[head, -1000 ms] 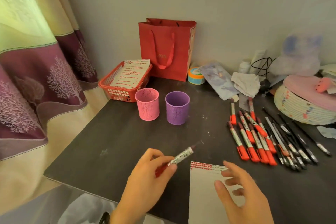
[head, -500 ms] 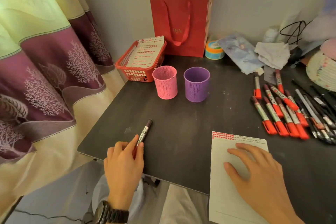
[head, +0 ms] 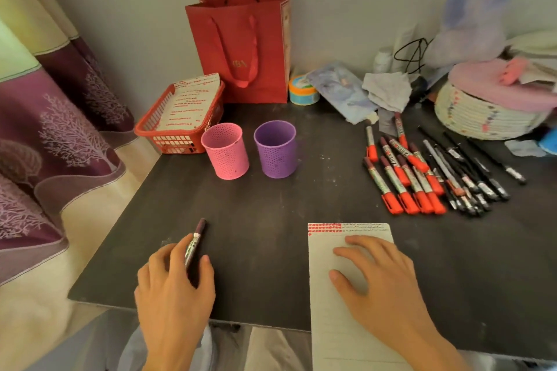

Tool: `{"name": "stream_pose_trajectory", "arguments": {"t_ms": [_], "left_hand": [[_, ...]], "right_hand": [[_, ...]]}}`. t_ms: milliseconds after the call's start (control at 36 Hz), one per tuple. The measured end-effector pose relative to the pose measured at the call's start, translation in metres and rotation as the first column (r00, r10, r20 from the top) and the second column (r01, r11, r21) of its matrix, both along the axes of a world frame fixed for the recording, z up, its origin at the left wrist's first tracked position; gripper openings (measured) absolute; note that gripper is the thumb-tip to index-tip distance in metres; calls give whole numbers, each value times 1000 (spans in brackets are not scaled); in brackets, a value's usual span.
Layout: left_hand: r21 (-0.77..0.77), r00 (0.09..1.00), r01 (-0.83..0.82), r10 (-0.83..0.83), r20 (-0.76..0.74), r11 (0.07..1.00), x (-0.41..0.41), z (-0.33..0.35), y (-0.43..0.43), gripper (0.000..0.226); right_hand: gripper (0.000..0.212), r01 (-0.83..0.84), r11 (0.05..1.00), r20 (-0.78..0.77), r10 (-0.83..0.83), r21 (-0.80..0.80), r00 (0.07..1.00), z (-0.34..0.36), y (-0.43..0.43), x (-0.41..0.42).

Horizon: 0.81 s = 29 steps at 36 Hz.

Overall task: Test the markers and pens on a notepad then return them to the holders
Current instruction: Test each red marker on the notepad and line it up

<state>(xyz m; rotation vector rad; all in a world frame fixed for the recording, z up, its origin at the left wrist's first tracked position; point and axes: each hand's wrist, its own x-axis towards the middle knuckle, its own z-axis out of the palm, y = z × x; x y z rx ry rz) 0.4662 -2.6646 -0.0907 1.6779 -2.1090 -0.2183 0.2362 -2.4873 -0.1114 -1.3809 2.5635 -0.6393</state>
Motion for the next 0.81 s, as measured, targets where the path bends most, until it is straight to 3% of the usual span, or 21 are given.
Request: {"name": "stream_pose_trajectory", "arguments": {"t_ms": [56,139,250,389,500,611,667,806], "left_hand": [[-28,999,51,-51,8,998,-11,6,3,46],[-76,970,240,-241,-6,968,-42,13,7,44],[-57,840,540,-541,-23,840,-97,22,3,38],[69,678,733,-735,14,677,-174,23,-11,32],[167,543,828,-840,-5,535,-232,24,-8,25],[256,432,865,-900,55,431,-274,23,0,19],[307,415,848,-902,124,432,-286,21,2,22],[326,504,760,-826,252,562,-293,19,-5,22]], "right_hand": [[39,-18,999,74,21,-41,997,2,-3,2],[37,62,970,154,-25,-235,988,7,1,-4],[28,94,908,-14,-109,-409,994,8,12,-20],[29,78,958,-96,-108,-277,989,2,31,-42],[42,49,994,-22,-51,-95,998,-1,38,-50],[48,32,996,13,-31,-81,999,-6,38,-50],[45,38,995,15,-37,-92,999,-6,39,-48],[43,39,992,16,-38,-121,999,-7,40,-49]]}}
